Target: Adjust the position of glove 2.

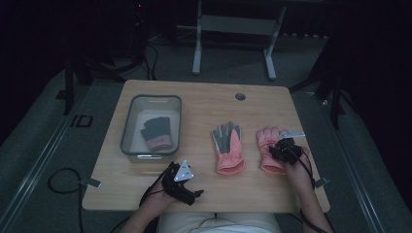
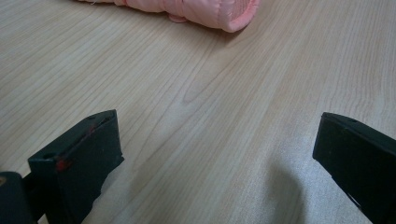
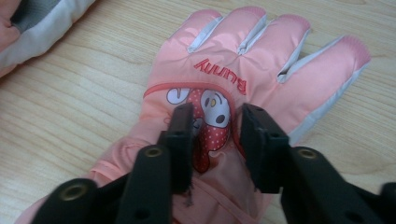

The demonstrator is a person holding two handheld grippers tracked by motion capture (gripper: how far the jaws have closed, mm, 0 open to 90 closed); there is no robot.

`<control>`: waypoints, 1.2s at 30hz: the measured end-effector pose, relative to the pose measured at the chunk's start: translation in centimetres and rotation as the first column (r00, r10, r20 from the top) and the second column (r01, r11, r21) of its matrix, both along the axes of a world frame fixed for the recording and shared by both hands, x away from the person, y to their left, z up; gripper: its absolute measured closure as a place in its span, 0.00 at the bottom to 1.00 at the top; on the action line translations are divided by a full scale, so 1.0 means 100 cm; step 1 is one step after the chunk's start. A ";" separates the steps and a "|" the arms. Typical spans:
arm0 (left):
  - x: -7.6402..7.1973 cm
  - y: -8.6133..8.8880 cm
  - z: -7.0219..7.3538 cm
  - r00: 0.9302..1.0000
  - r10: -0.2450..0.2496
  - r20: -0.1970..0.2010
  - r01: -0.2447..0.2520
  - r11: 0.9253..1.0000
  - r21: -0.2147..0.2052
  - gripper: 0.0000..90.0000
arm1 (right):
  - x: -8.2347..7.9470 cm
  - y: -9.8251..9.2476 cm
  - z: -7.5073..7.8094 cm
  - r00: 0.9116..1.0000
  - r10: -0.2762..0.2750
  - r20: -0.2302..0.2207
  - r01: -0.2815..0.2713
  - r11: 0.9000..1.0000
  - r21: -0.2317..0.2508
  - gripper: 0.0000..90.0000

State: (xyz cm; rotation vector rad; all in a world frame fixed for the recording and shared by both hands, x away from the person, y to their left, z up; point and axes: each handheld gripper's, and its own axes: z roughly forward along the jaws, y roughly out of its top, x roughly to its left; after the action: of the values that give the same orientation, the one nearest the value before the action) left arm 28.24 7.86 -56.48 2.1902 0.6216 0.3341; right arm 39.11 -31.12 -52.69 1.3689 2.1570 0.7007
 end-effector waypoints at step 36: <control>-0.001 0.000 0.002 1.000 -0.022 -0.005 0.022 1.000 -0.007 0.01 | -0.021 0.112 0.141 0.961 0.143 0.237 -0.172 0.980 0.105 0.95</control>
State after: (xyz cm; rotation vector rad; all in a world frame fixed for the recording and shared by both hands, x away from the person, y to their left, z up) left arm 28.11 7.84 -56.28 2.1904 0.6005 0.3149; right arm 37.04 -19.92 -38.58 1.1206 2.0812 1.0181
